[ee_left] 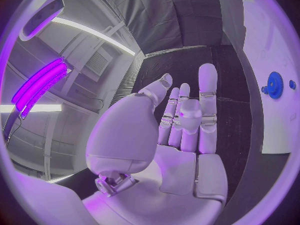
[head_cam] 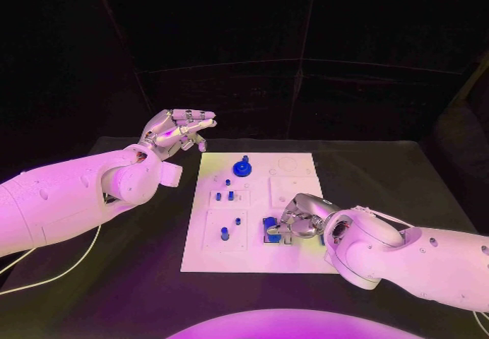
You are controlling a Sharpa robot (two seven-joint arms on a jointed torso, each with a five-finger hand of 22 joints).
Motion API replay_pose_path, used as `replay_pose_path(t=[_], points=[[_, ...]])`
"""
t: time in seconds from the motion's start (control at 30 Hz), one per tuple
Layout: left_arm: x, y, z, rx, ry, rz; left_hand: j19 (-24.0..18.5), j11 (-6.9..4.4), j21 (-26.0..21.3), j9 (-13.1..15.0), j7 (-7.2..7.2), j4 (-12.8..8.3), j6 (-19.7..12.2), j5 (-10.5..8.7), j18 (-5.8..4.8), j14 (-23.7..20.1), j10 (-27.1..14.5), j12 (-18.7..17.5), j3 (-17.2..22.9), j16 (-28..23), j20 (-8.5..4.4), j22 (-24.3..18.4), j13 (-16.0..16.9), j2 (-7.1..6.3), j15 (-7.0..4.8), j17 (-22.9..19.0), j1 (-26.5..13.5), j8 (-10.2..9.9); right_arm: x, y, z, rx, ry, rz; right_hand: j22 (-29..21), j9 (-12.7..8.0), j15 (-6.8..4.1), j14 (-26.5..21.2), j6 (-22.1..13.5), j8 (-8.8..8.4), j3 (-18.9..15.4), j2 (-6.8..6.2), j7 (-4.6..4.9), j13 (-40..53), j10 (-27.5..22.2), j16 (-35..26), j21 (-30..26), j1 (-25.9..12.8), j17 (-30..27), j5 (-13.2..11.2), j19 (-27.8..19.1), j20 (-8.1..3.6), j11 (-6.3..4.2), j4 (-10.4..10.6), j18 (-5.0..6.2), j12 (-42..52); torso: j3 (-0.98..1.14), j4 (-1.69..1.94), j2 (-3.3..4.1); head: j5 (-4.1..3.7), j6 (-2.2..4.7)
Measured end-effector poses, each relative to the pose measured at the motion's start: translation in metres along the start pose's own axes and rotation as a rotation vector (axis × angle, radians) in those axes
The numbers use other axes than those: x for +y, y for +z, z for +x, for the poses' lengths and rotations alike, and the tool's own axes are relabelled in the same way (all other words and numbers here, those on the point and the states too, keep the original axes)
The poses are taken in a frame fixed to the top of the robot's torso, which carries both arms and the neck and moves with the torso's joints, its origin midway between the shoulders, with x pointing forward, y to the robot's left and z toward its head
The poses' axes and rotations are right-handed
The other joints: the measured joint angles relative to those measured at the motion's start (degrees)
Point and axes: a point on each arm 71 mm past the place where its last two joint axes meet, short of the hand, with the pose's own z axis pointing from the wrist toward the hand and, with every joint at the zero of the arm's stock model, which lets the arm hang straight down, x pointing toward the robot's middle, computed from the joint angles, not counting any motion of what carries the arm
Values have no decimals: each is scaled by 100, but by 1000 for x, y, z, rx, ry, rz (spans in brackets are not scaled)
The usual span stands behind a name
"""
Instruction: Assemble the parts on the task board
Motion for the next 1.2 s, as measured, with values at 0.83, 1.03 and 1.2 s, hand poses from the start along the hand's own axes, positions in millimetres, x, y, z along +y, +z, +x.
replay_pose_path(t=[0.83,1.03,1.2], points=[[0,-1,-1,-3,1,0,0,0,0,0,0,0,0,0,0,0,0,0,0,0,0,-6,1,0,0,-14,0,0,3,7,2,-7,-9,-19,0,78,0,23,67,-45,39,58,-17,53,31,-2,0,405,4,-420,0,0,-31,-354,0,-7,3,-5,4,9,-29],[0,-1,-2,-4,2,-1,0,0,0,0,0,0,0,0,0,0,0,0,0,0,0,-6,2,0,0,-14,0,0,-5,0,-4,-25,19,-46,0,38,0,24,-130,-248,16,111,84,-18,15,-35,-61,456,3,-322,0,0,-15,-331,0,-109,3,-5,-5,2,-20],[-1,-1,-3,-5,2,-1,0,0,-22,0,0,0,0,0,0,-3,0,0,0,0,0,-7,2,0,3,-15,0,0,-22,-16,-16,-54,72,-79,0,-52,73,10,-334,-474,0,174,219,-111,-93,-35,-61,392,3,-79,2,47,93,-314,0,-235,3,-5,-13,-29,16]])
